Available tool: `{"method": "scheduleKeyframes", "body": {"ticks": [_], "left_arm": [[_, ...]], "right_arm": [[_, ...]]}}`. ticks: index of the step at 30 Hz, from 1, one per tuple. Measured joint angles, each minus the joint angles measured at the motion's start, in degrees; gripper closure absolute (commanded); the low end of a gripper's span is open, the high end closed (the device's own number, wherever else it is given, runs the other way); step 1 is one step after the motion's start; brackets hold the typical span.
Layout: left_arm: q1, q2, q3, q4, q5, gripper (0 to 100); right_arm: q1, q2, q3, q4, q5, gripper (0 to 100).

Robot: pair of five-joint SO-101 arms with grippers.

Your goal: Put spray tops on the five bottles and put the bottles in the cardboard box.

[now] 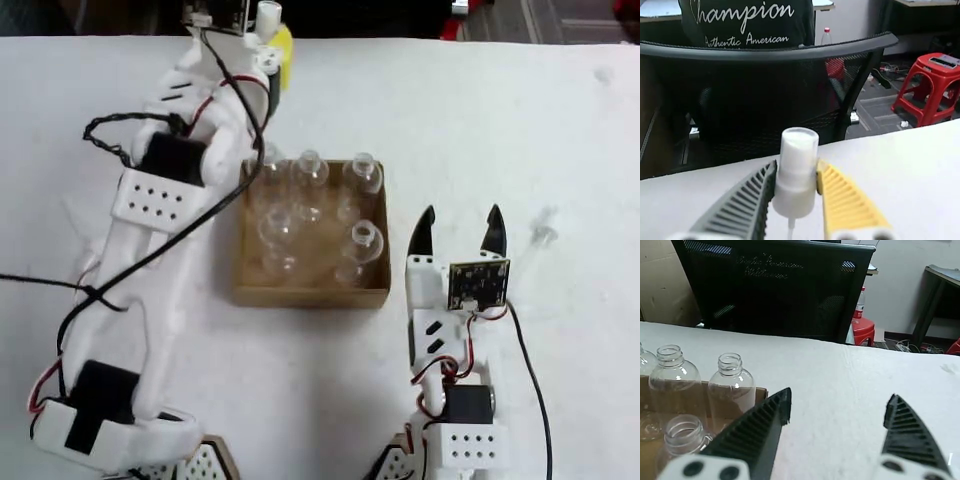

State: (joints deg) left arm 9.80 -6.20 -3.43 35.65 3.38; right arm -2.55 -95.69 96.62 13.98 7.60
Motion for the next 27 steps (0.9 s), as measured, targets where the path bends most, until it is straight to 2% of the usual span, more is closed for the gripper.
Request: {"method": "scheduleKeyframes", "body": {"ticks": [4,8,27], "left_arm": [[0.0,0.0,5.0,-6.6,0.0,98],[0.0,0.0,6.9,-9.9,0.0,98],[1.1,0.0,12.8,-10.5,0.0,98]], "right_arm": [[-0.1,0.0,0.0,0.0,0.0,73.0],[-0.1,0.0,0.0,0.0,0.1,73.0],[-0.1,0.0,0.0,0.0,0.1,73.0]]}}
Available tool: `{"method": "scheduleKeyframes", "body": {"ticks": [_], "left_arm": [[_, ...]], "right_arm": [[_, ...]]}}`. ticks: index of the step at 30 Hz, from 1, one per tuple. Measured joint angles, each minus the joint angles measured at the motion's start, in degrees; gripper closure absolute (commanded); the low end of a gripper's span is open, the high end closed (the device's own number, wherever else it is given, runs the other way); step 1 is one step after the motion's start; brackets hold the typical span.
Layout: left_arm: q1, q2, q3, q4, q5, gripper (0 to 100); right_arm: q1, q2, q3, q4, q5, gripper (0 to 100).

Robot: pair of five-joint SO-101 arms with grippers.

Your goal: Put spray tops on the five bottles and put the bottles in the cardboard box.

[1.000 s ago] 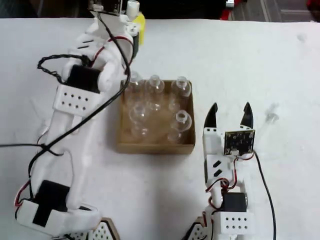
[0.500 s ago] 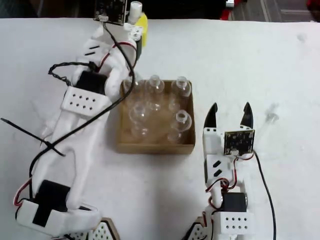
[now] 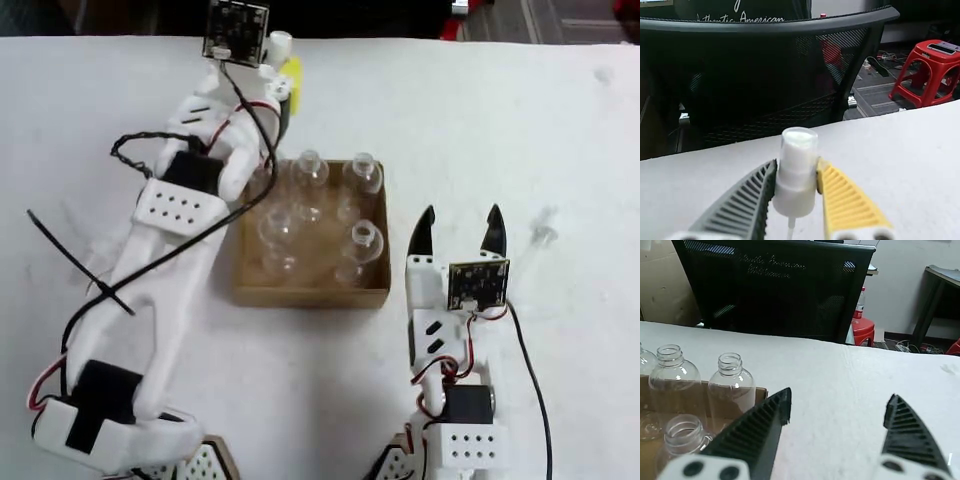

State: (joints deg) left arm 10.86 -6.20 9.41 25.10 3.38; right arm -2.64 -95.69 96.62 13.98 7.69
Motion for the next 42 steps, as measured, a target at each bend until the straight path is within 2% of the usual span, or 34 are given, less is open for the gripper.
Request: {"method": "scheduleKeyframes", "body": {"ticks": [18,24,35,42], "left_arm": [[0.4,0.0,0.0,0.0,0.0,98],[0.4,-3.2,5.7,-0.5,0.0,98],[0.8,-6.5,20.3,-17.3,0.0,98],[1.7,-6.5,21.7,-19.5,0.0,98]], "right_arm": [[0.1,0.0,0.0,0.0,0.1,73.0],[0.0,0.0,0.0,0.0,0.1,73.0],[0.0,0.0,0.0,0.0,0.1,73.0],[0.0,0.0,0.0,0.0,0.1,73.0]]}}
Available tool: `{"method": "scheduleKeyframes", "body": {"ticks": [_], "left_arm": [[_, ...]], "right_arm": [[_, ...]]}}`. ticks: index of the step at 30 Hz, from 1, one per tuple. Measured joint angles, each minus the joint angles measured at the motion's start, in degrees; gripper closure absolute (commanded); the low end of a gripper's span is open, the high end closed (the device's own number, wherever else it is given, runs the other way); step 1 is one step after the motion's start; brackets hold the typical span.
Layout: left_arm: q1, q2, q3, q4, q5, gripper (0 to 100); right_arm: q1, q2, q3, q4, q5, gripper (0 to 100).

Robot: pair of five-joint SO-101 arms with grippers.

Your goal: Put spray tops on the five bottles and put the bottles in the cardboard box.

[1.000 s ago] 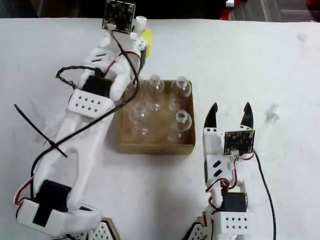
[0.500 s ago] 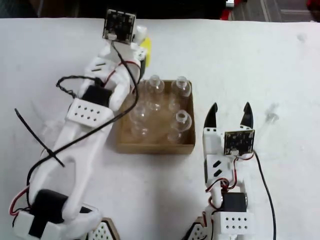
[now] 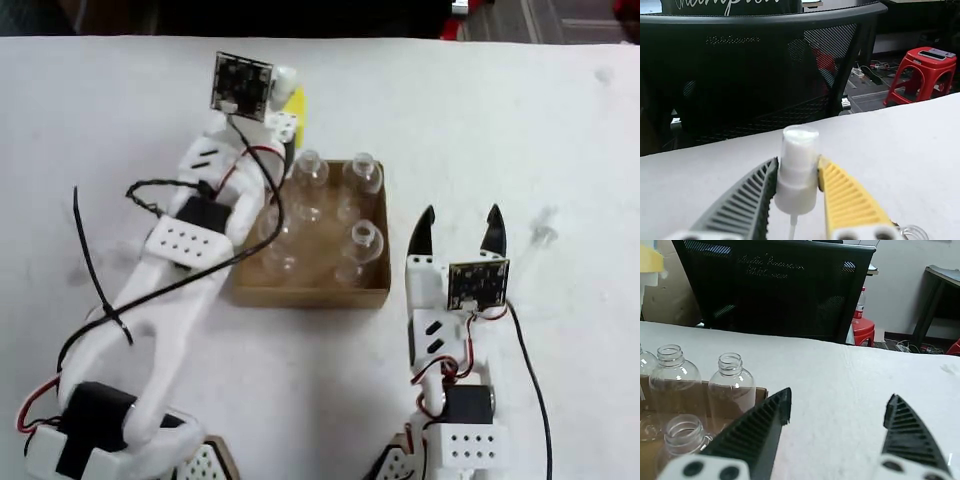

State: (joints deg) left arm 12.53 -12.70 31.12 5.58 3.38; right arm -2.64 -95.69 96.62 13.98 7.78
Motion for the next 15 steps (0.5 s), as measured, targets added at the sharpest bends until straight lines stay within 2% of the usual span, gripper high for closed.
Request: {"method": "scheduleKeyframes", "body": {"ticks": [9,15], "left_arm": [[0.9,-2.5,4.4,0.0,0.0,98],[0.8,-7.4,10.8,-6.0,0.0,98]], "right_arm": [[0.0,0.0,0.0,0.0,0.0,73.0],[0.0,0.0,0.0,0.0,0.0,73.0]]}}
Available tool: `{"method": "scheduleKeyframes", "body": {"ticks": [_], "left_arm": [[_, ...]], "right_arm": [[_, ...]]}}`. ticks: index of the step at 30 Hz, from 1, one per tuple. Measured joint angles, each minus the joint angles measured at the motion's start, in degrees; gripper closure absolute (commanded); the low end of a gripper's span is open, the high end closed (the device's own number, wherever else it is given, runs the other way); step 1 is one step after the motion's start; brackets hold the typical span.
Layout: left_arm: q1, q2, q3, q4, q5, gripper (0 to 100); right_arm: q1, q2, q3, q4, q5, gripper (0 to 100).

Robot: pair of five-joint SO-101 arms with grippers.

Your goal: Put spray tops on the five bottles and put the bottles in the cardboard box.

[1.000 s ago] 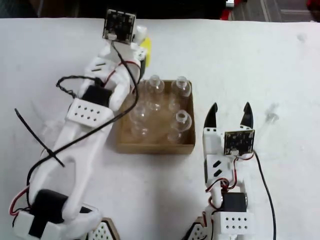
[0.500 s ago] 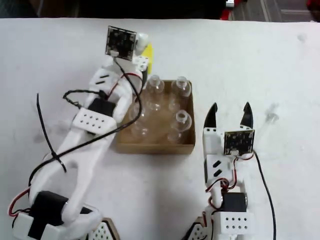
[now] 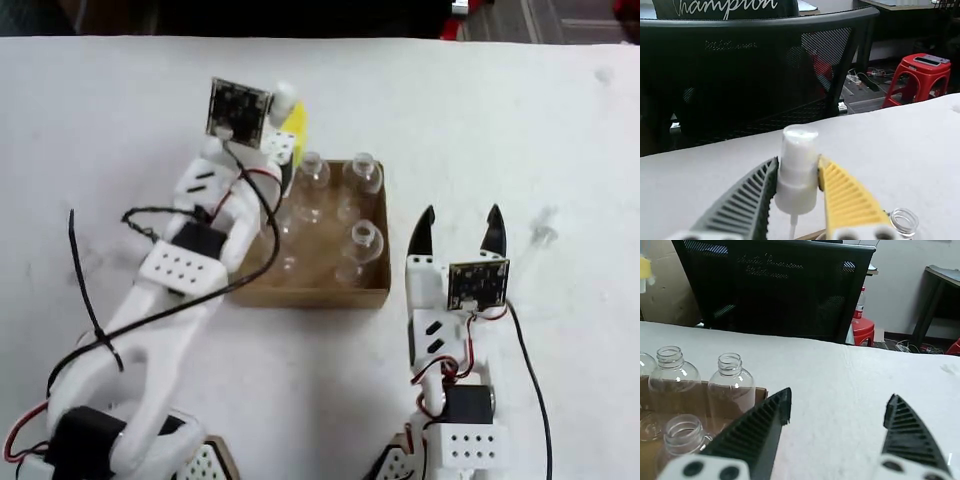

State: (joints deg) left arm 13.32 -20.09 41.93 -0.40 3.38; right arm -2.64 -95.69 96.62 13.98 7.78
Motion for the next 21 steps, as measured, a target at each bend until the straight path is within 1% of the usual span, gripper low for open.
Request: {"method": "scheduleKeyframes", "body": {"ticks": [10,14,21], "left_arm": [[-0.9,-0.4,8.9,-10.0,0.0,98],[-0.8,-0.4,10.5,-12.0,0.0,98],[-0.8,-0.4,12.7,-12.3,0.0,98]], "right_arm": [[0.0,0.0,0.0,0.0,0.0,73.0],[0.0,0.0,0.0,0.0,0.0,73.0],[0.0,0.0,0.0,0.0,0.0,73.0]]}}
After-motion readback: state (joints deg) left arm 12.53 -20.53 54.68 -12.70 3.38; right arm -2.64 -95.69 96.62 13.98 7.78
